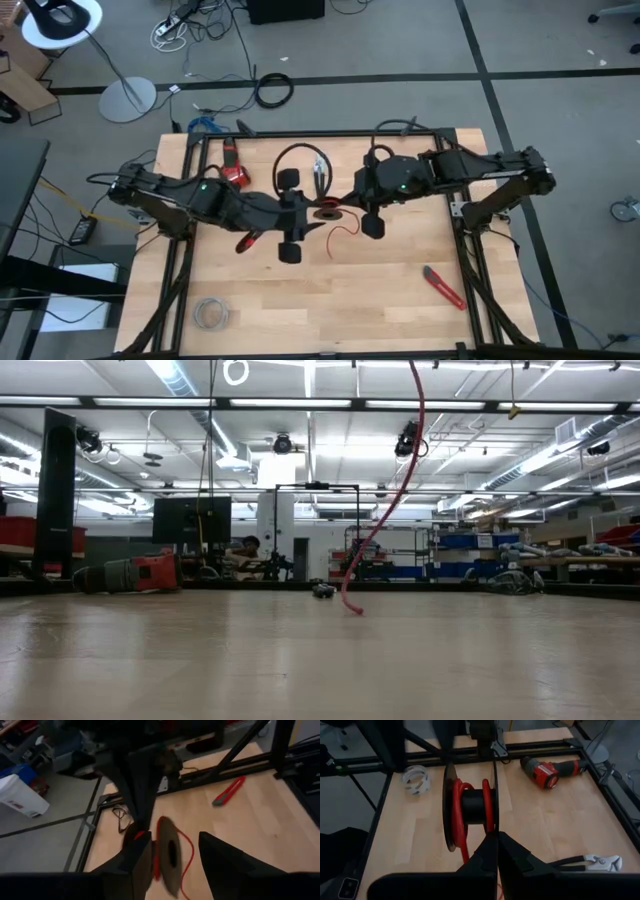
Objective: Coil cords
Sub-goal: Coil the red wire onto the black spool
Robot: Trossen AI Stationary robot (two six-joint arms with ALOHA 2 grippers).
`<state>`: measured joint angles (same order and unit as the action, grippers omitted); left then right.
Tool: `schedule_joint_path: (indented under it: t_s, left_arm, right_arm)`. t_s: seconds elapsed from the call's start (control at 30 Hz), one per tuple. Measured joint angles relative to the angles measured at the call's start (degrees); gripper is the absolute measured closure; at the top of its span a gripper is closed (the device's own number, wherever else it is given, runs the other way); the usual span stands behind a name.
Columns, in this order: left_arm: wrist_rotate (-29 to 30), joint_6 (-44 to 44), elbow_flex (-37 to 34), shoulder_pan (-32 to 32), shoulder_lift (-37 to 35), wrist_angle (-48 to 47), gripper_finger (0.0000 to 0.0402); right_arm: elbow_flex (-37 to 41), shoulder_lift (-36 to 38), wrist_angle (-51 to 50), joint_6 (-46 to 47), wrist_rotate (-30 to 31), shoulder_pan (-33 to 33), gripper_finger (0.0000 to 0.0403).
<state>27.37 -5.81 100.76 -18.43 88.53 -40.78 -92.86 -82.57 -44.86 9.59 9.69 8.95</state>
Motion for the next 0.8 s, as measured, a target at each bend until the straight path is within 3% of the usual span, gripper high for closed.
schedule_joint_path:
  t_s: [0.4, 0.53, 0.8]
  left_arm:
    - [-0.2, 1.8, 0.1, 0.5, 0.0, -3.1, 0.0251]
    - [-0.3, 2.0, 0.1, 0.5, 0.0, -2.9, 0.0283]
    - [-0.2, 1.8, 0.1, 0.5, 0.0, -2.8, 0.0387]
  right_arm:
    - [0.0, -0.7, 3.6, -1.7, 0.0, 0.3, 0.0403]
    - [0.0, -0.7, 4.7, -2.0, 0.0, 0.3, 0.0403]
    - [0.0, -0.7, 5.3, -2.5, 0.7, 0.4, 0.0403]
